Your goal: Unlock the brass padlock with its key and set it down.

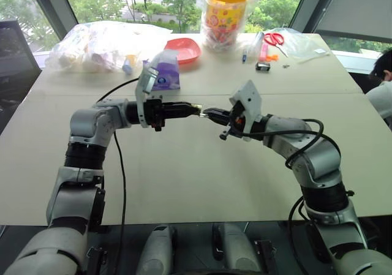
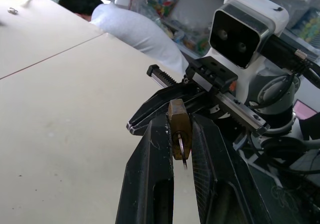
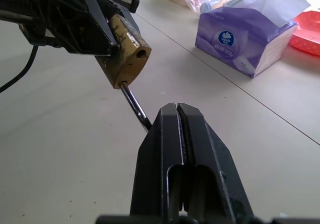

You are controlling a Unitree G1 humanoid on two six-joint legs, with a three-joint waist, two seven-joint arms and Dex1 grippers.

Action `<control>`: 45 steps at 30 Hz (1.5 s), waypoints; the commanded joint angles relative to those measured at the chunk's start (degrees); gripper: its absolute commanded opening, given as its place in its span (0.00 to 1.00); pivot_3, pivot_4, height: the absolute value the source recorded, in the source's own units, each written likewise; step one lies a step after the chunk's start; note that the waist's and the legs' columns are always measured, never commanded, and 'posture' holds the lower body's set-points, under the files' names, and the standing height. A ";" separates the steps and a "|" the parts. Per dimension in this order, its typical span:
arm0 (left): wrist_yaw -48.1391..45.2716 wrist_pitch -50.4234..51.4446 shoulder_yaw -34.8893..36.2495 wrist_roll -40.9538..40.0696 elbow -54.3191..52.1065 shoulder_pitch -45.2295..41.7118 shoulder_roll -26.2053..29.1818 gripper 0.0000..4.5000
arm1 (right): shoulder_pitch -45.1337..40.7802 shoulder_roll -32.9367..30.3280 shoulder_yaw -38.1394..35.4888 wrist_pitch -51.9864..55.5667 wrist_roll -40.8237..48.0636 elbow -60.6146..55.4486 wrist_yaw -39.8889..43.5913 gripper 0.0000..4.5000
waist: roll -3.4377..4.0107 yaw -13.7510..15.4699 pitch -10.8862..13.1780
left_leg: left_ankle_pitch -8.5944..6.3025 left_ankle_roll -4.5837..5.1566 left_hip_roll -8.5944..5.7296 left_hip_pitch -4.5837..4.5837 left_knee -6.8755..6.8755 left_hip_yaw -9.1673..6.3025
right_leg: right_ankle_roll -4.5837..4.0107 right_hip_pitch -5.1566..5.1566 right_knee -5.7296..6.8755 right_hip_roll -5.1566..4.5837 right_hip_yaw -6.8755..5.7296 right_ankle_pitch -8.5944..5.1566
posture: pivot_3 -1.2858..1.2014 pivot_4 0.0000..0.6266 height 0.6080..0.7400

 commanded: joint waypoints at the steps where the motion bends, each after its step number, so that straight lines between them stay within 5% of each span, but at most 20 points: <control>1: 0.08 -1.04 1.09 -0.39 -0.36 -1.96 -0.06 0.01 | 0.38 -0.48 -0.39 0.25 1.25 -2.97 0.50 0.00 | 0.00 -0.01 0.00 | 0.00 0.00 0.00 0.00 0.00 0.00 | 0.00 0.00 0.00 0.00 0.00 0.00 | 0.52 0.24 1.00; 8: 1.43 -2.21 1.41 0.14 1.51 -2.57 -0.67 0.01 | 1.82 -3.15 -0.22 -0.25 -0.68 -2.13 0.87 0.00 | 0.00 0.04 0.00 | 0.00 0.00 -0.01 0.00 0.00 0.00 | 0.00 0.00 0.00 0.00 0.00 0.00 | 0.52 0.24 1.00; 15: 5.65 -1.52 0.19 1.65 4.24 0.70 -3.95 0.01 | 7.63 -17.28 -1.10 -10.17 -10.54 2.82 3.30 0.00 | 0.00 0.19 0.00 | 0.00 0.01 -0.14 -0.05 0.00 0.02 | -0.01 0.02 -0.09 -0.13 0.01 -0.02 | 0.52 0.24 1.00; 21: 10.25 -1.61 -2.34 4.76 10.98 2.06 -10.33 0.01 | 9.92 -21.91 -5.37 -6.43 -5.07 -5.16 8.50 0.00 | -0.01 0.08 0.01 | -0.01 0.02 -0.07 -0.01 0.00 0.01 | 0.02 0.00 -0.05 -0.02 -0.01 -0.01 | 0.52 0.24 1.00; 27: 13.98 -7.74 -5.49 12.04 22.42 -1.21 -16.27 0.01 | 11.81 -21.01 -1.98 -2.19 -3.11 -12.95 8.63 0.00 | -0.05 0.31 0.00 | -0.01 0.02 -0.05 -0.01 0.01 -0.01 | 0.01 0.02 -0.07 -0.01 -0.01 -0.01 | 0.52 0.24 1.00; 29: 13.81 -7.53 -4.44 12.12 25.09 -2.56 -16.93 0.23 | 12.09 -20.43 -1.39 -1.57 -3.23 -13.36 7.79 0.00 | -0.07 0.31 0.01 | -0.01 0.02 -0.07 -0.03 0.03 0.00 | 0.00 0.02 -0.08 -0.05 -0.01 -0.01 | 0.52 0.24 1.00; 37: 11.96 -13.44 -9.03 19.35 23.25 -1.97 -12.74 0.87 | 13.16 -20.14 -1.64 -0.70 -3.62 -13.17 5.95 0.00 | -0.07 0.23 0.00 | -0.01 0.02 -0.05 -0.01 0.04 0.01 | -0.16 0.03 -0.08 -0.08 -0.01 -0.09 | 0.52 0.24 1.00; 45: 10.69 -7.62 -1.66 13.15 -4.56 8.76 1.07 0.87 | 17.11 -18.14 -5.10 -0.83 -2.72 -11.25 3.34 0.00 | -0.05 0.02 0.01 | -0.01 0.01 0.24 0.04 -0.08 0.02 | -0.21 -0.08 0.00 0.13 -0.01 -0.08 | 0.52 0.24 1.00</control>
